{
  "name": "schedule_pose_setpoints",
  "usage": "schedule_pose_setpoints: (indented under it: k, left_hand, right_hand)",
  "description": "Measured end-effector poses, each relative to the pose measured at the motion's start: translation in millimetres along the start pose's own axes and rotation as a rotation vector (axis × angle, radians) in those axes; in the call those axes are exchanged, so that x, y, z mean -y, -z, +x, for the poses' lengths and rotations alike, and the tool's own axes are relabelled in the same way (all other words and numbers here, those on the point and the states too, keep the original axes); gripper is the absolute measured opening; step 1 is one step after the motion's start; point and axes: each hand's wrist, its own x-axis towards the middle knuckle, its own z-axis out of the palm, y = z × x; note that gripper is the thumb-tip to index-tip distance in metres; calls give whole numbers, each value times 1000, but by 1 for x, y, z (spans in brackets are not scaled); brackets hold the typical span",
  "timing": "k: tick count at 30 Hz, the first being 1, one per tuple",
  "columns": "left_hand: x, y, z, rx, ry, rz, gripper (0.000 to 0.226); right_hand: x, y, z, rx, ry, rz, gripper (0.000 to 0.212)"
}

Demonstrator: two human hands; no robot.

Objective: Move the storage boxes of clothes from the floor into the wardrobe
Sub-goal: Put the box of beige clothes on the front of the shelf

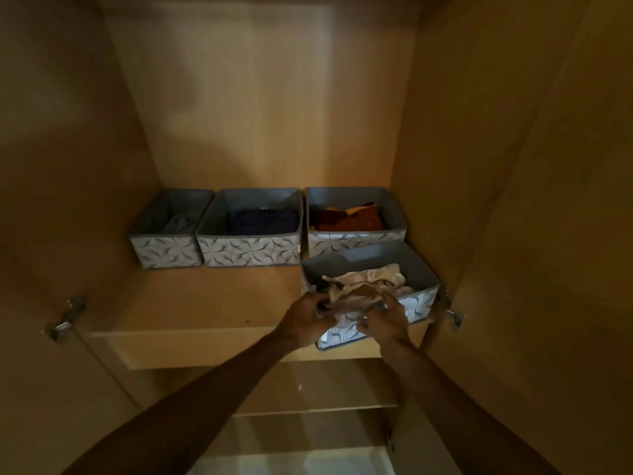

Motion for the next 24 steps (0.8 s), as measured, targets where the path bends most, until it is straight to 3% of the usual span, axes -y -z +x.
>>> schedule_pose_setpoints:
  k: [4,8,12,14,18,24]
  left_hand:
    - [6,-9,20,-104,53,0,45]
    - [13,-12,37,-275,124,19,42]
    - [3,-25,47,-421,172,27,46]
    - [1,-30,50,-367,141,7,59]
    - [5,-37,45,-81,51,81,96]
    - [13,-52,33,-140,27,146,94]
  right_hand:
    - [-6,14,10,19,72,-152,62]
    - [-10,39,28,8,276,-669,73]
    - [-11,55,48,-5,281,-944,81]
    - [-11,59,49,-29,297,-1049,83]
    - [-17,67,53,-103,393,-1204,90]
    - [-21,73,62,-30,426,-1193,95]
